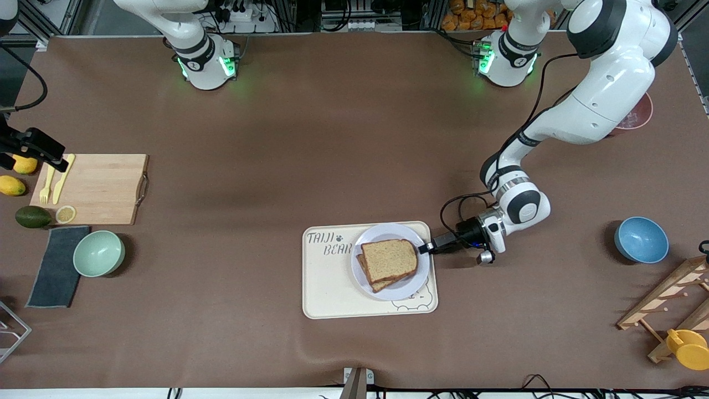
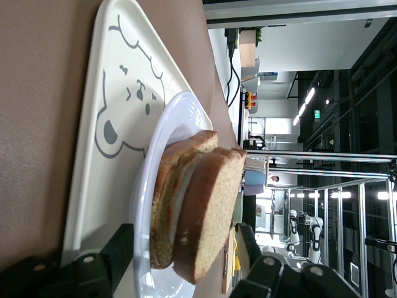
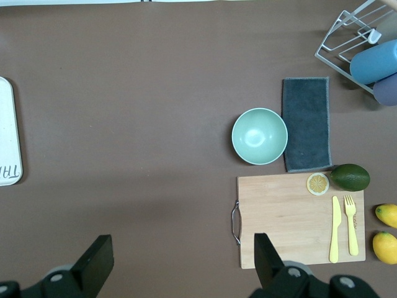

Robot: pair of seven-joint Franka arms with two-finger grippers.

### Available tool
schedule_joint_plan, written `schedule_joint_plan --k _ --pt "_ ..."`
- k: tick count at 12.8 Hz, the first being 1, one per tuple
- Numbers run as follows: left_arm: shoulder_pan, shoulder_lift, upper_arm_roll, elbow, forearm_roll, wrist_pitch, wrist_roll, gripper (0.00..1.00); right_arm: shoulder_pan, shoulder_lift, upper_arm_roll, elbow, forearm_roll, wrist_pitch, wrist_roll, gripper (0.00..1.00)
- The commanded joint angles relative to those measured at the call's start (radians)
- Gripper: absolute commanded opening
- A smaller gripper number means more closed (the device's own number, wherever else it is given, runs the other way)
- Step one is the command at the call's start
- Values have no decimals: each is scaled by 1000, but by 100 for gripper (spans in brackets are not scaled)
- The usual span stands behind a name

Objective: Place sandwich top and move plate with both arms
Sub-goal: 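Open the left gripper and release the plate rim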

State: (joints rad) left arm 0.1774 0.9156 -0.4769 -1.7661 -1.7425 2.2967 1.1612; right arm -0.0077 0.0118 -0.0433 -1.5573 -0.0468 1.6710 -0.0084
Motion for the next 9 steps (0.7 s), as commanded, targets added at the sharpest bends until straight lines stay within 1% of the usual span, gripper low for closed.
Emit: schedule_joint_plan --k 1,9 --pt "5 -12 20 -21 28 23 -21 100 -23 2 13 5 19 -4 -2 100" --pt "17 -95 20 -85 28 23 -80 100 -21 8 13 6 19 -8 -12 100"
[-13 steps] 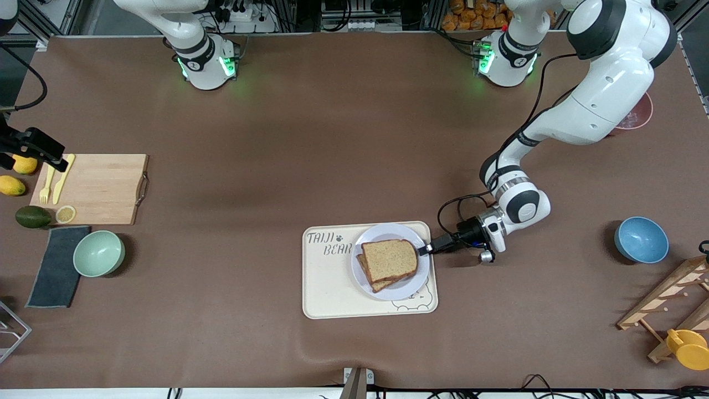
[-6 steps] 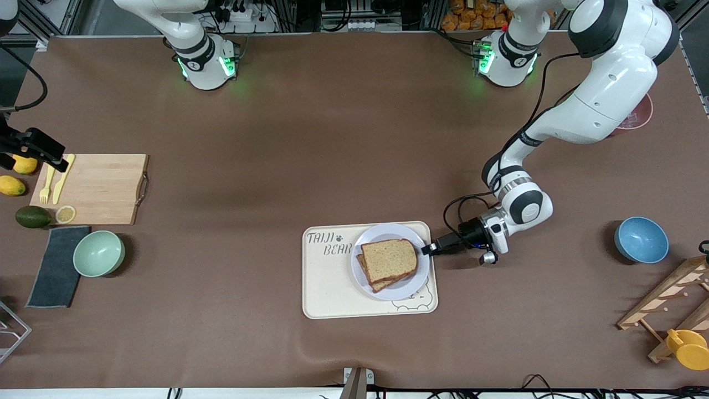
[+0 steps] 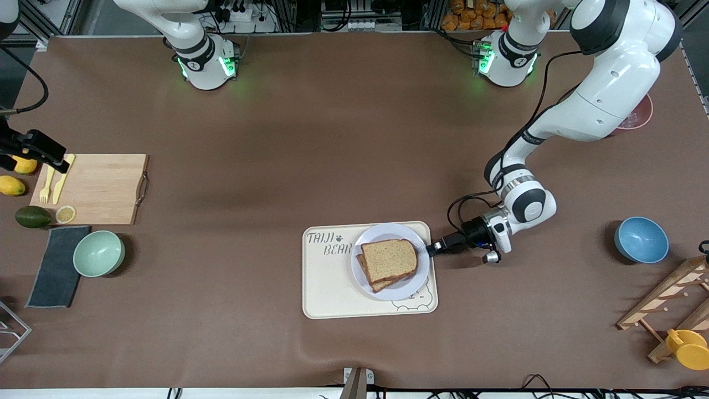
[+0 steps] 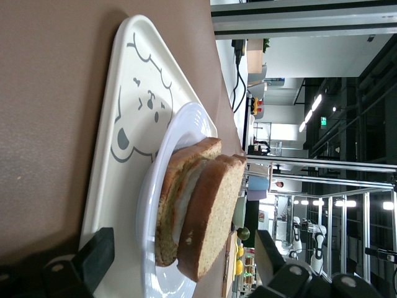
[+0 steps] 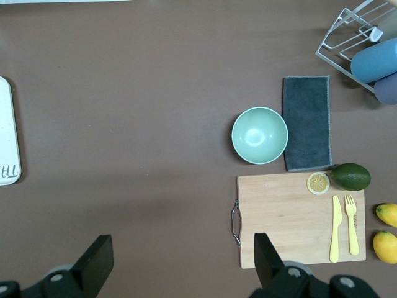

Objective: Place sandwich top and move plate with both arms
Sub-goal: 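Open the left gripper and release the plate rim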

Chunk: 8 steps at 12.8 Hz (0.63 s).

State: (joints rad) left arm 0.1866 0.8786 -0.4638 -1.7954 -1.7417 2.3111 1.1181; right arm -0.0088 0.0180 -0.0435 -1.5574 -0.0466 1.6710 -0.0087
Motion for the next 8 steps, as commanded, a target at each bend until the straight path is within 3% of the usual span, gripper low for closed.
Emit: schedule_joint_plan --k 1,8 --pt "17 -70 7 -62 27 8 -38 100 -22 2 13 7 19 -8 -11 100" --pt "86 -162 -16 -98 172 4 -187 100 -19 3 13 3 19 -8 -11 100"
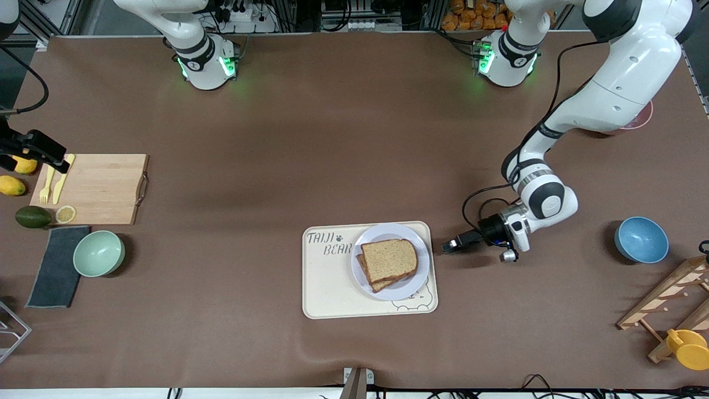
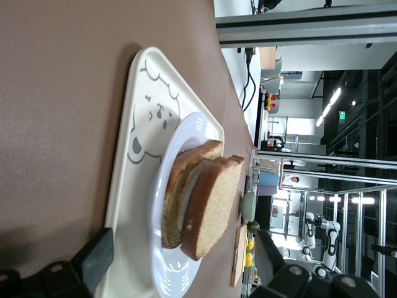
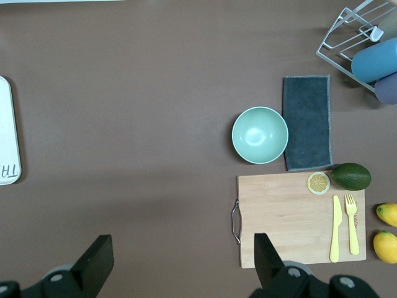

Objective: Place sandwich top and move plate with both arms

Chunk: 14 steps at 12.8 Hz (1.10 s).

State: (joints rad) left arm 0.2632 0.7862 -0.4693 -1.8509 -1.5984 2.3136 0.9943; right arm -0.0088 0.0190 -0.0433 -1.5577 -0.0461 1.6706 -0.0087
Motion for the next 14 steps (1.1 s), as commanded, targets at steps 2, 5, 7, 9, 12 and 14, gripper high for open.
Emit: schedule_joint_plan --k 2,5,7,9,12,14 --pt "10 -88 -11 -28 122 1 -158 100 -16 3 13 4 17 -9 -10 100" --pt "18 -100 -9 5 268 1 -285 100 -13 3 17 5 17 -19 -4 100" --pt "16 -101 -8 44 355 1 -373 100 -14 6 17 4 22 -17 -2 100" --pt "14 -101 -6 87 492 0 -488 100 -19 6 17 4 58 -19 -2 100" --pt "16 -104 -6 137 670 0 -643 100 -20 6 16 4 63 -19 0 100" --pt "7 -123 -6 177 806 -28 -754 100 -22 6 14 4 63 -23 0 100"
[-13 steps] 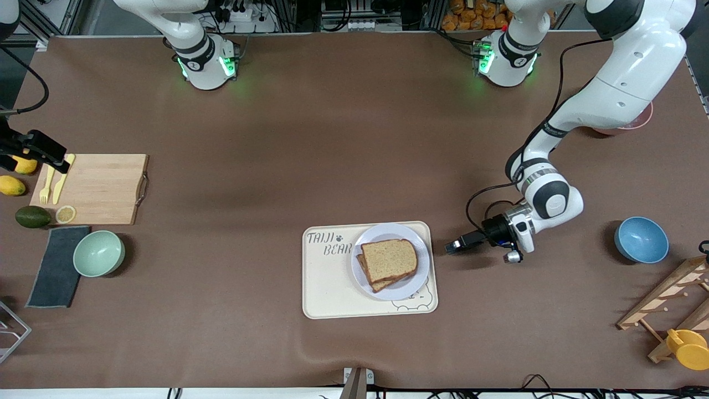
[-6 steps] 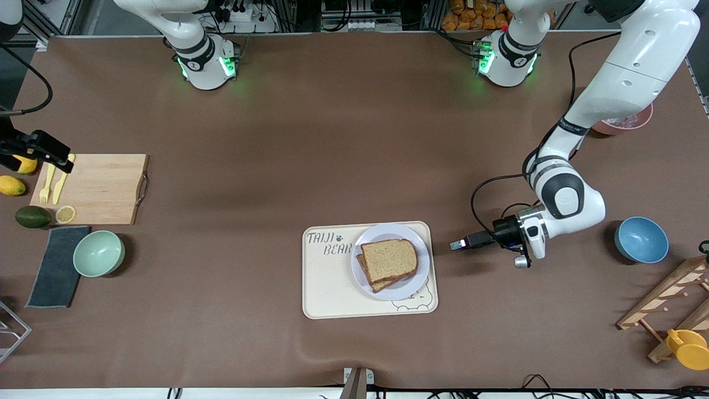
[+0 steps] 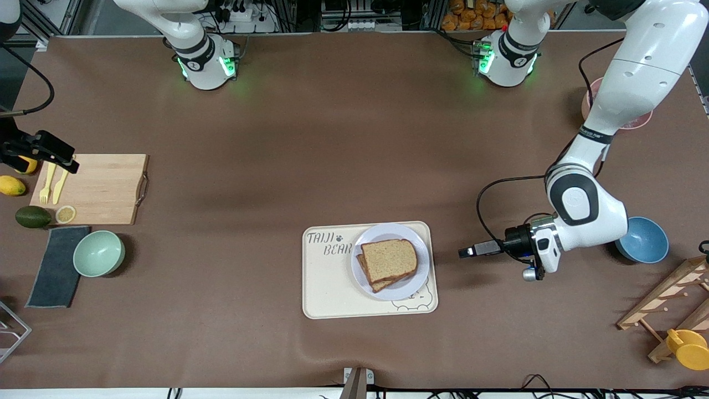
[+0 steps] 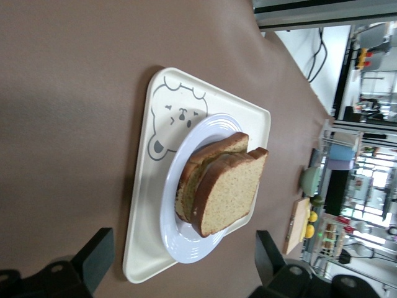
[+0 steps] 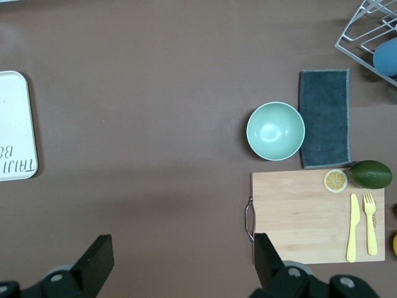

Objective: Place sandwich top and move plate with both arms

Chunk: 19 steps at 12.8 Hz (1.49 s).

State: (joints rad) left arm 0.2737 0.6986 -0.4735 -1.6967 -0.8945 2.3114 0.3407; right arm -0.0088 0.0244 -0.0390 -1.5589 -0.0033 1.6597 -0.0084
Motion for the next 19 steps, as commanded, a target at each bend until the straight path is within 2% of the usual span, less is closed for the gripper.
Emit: schedule_joint_plan --k 1,5,7,13,15,19 --pt "-4 -39 -2 52 180 -55 -182 100 -22 0 10 5 20 -12 -1 100" --pt "-10 -82 -8 167 483 -196 -408 100 -25 6 8 14 20 -43 -5 100" --pt "-11 -123 -8 195 564 -263 -465 100 -31 6 8 13 20 -49 -10 100" --pt "-11 -220 -10 291 785 -493 -474 100 -33 6 8 13 19 -51 -12 100" --pt "-21 -290 -11 295 915 -564 -473 100 -33 6 8 14 19 -43 -12 100" --pt "-13 -388 1 299 959 -675 -473 100 -37 26 8 17 19 -37 -7 100"
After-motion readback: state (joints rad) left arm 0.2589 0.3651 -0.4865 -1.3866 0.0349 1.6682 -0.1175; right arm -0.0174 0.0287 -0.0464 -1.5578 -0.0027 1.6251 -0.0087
